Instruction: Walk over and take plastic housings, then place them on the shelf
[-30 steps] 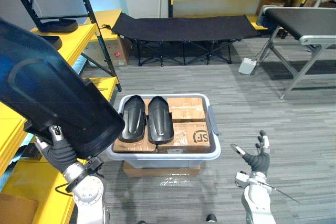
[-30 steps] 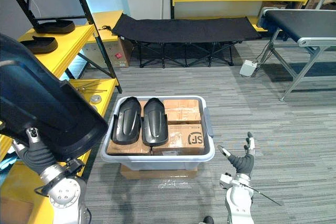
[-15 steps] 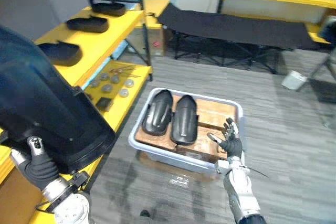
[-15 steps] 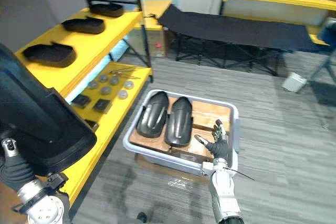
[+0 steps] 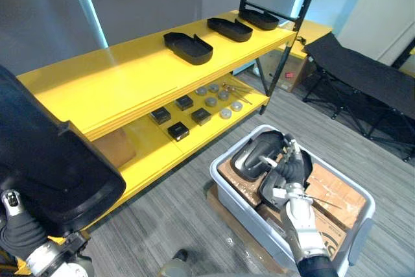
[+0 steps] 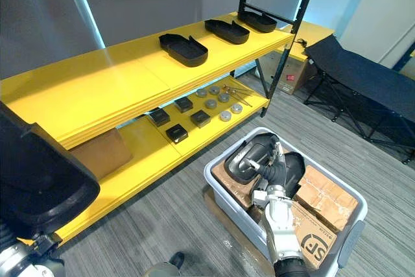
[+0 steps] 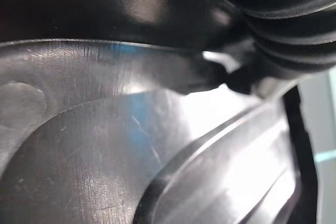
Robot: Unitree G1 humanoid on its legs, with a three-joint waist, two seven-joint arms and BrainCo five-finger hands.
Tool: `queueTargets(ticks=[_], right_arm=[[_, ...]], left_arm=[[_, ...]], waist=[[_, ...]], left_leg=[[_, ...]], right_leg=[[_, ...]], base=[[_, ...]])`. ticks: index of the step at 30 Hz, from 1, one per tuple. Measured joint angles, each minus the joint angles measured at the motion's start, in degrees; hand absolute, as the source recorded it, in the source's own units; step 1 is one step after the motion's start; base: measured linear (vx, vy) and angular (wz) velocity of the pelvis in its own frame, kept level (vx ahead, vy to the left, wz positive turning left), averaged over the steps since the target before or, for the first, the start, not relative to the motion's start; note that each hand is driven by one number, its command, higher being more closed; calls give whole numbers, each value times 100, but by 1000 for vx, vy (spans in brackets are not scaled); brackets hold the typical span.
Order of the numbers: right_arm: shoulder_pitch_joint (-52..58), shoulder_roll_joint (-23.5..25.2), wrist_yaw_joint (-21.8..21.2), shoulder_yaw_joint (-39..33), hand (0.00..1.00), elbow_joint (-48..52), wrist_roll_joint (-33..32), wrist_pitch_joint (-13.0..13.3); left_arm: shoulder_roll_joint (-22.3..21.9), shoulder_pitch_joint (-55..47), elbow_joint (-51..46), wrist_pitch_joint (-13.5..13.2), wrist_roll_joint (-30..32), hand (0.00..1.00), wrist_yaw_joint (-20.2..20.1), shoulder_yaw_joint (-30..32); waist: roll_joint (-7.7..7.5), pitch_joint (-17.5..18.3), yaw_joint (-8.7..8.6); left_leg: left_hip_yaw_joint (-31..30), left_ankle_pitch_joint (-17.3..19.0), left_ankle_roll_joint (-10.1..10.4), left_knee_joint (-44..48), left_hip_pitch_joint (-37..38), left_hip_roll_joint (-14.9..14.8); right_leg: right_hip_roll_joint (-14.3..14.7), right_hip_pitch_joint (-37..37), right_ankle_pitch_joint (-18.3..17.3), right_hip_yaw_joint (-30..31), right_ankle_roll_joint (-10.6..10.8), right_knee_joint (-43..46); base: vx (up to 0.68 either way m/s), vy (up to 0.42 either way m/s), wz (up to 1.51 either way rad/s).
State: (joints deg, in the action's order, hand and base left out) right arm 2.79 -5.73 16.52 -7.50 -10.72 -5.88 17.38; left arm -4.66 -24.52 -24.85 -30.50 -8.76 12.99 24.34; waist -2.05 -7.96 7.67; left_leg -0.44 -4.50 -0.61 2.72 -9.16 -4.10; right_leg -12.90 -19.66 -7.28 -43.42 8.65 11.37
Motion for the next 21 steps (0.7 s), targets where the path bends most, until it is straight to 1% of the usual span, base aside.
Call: queueTargets(ticks=[1, 2, 3, 4, 5, 6, 7, 8, 9, 10, 11, 12, 13, 15, 16, 18, 19, 20, 21], right_arm=[[247, -31, 108, -284, 0, 205, 0, 3], [334, -61, 133, -394, 0, 287, -1, 6], [392, -172, 148, -500, 0, 369, 4, 48], [331, -241, 145, -520, 0, 366, 11, 75], [279, -239, 112, -478, 0, 363, 17, 115], [123, -201, 84, -311, 0, 364, 71, 196], [-81, -186, -22, -216, 0, 370, 107, 275], [-151, -178, -94, -210, 0, 367, 104, 276], [-259, -177, -218, -202, 0, 373, 106, 280], [-285, -181, -356, -197, 0, 374, 105, 281], [-277, -180, -429, -187, 0, 374, 103, 281], [-275, -189, -555, -210, 0, 374, 99, 280], [-276, -211, -646, -204, 0, 375, 110, 280], [-224, -189, -661, -147, 0, 375, 224, 280], [-171, -183, -644, -87, 0, 374, 215, 280], [-108, -91, -634, -27, 0, 373, 203, 281], [-105, -10, -589, 45, 0, 372, 218, 282], [-98, 45, -507, 70, 0, 371, 230, 289], [-76, 64, -490, 67, 0, 370, 230, 289]], left_arm=[[16, 126, 2, -109, -48, 100, -214, -156], [16, 165, 2, -156, -61, 100, -277, -251], [26, 221, -3, -206, -120, 100, -311, -444], [51, 279, -1, -194, -145, 100, -293, -596], [73, 309, -2, -194, -145, 100, -258, -646], [182, 406, 41, -179, -153, 100, -173, -651], [321, 500, 147, -173, -147, 100, -78, -607], [338, 524, 187, -151, -145, 100, -49, -598], [339, 486, 188, -112, -139, 100, -13, -574], [335, 339, 188, -99, -136, 100, 46, -532], [335, 282, 188, -85, -135, 100, 75, -511], [334, 261, 188, -62, -136, 100, 143, -465], [308, 270, 186, -59, -137, 100, 182, -461], [257, 356, 184, -59, -118, 100, 192, -476], [220, 412, 176, -60, 20, 100, 222, -473], [177, 419, 118, -65, 104, 100, 250, -469], [182, 425, 86, -65, 187, 100, 255, -434], [189, 434, 47, -64, 263, 100, 255, -425], [191, 432, 22, -64, 289, 100, 241, -427]], waist=[[52, -11, -114], [98, 15, -166], [190, 51, -221], [245, 18, -222], [299, 1, -207], [209, -86, -202], [78, -166, -195], [52, -212, -187], [38, -317, -142], [69, -340, -81], [80, -328, -76], [78, -332, -96], [110, -336, -156], [184, -379, -216], [204, -397, -204], [220, -430, -159], [181, -458, -111], [109, -500, -76], [78, -518, -69]], left_leg=[[886, -139, -175, 100, -157, -187], [1214, -243, -170, 87, -161, -239], [1334, -489, 50, -40, -110, -159], [1336, -552, 132, -142, 32, -84], [1377, -563, 149, -170, 116, -78], [1522, -565, 155, -211, 223, -60], [1620, -520, 222, -141, 243, -44], [1637, -472, 284, -32, 235, -61], [1437, -270, 458, 302, 213, -159], [1038, -13, 616, 609, 150, -214], [940, 91, 669, 731, 101, -241], [1002, 155, 651, 786, 48, -253], [1006, 152, 641, 714, 0, -243], [921, -79, 617, 327, 10, -114], [868, -143, 604, 251, 0, -68], [867, -156, 551, 412, -101, -11], [882, -54, 478, 616, -162, 60], [901, 154, 404, 877, -213, 179], [906, 304, 367, 1014, -217, 251]], right_leg=[[-12, -96, -5, -276, 5, 32], [-31, -139, -7, -369, 9, 76], [-156, -141, -47, -379, 68, 345], [-416, -70, -73, -305, 80, 797], [-548, 9, -213, -172, 24, 1007], [-591, 186, -528, 190, 6, 895], [-621, 331, -553, 278, -10, 773], [-582, 333, -520, 455, 49, 678], [-511, 330, -500, 736, 85, 529], [-449, 310, -500, 939, 94, 343], [-413, 308, -497, 1002, 124, 225], [-403, 325, -507, 1081, 223, 32], [-402, 395, -475, 1079, 278, -39], [-427, 497, -481, 1021, 266, -40], [-456, 503, -480, 945, 267, -28], [-545, 502, -474, 867, 279, 43], [-646, 484, -475, 850, 278, 104], [-824, 401, -492, 786, 240, 182], [-906, 347, -514, 770, 187, 296]], base=[[22, 46, 152], [92, 149, 148], [121, 199, 79], [101, 196, 41], [-8, 108, -24], [-100, 42, -57], [-102, 4, -65], [-71, -28, -86], [-33, -66, -107], [-39, -64, -108], [-53, -40, -86], [-77, 21, -41], [-128, 74, -18], [-133, 95, 23], [-73, 74, 34], [-22, 69, 18], [48, 132, 11], [50, 115, 11], [115, 173, 24]])
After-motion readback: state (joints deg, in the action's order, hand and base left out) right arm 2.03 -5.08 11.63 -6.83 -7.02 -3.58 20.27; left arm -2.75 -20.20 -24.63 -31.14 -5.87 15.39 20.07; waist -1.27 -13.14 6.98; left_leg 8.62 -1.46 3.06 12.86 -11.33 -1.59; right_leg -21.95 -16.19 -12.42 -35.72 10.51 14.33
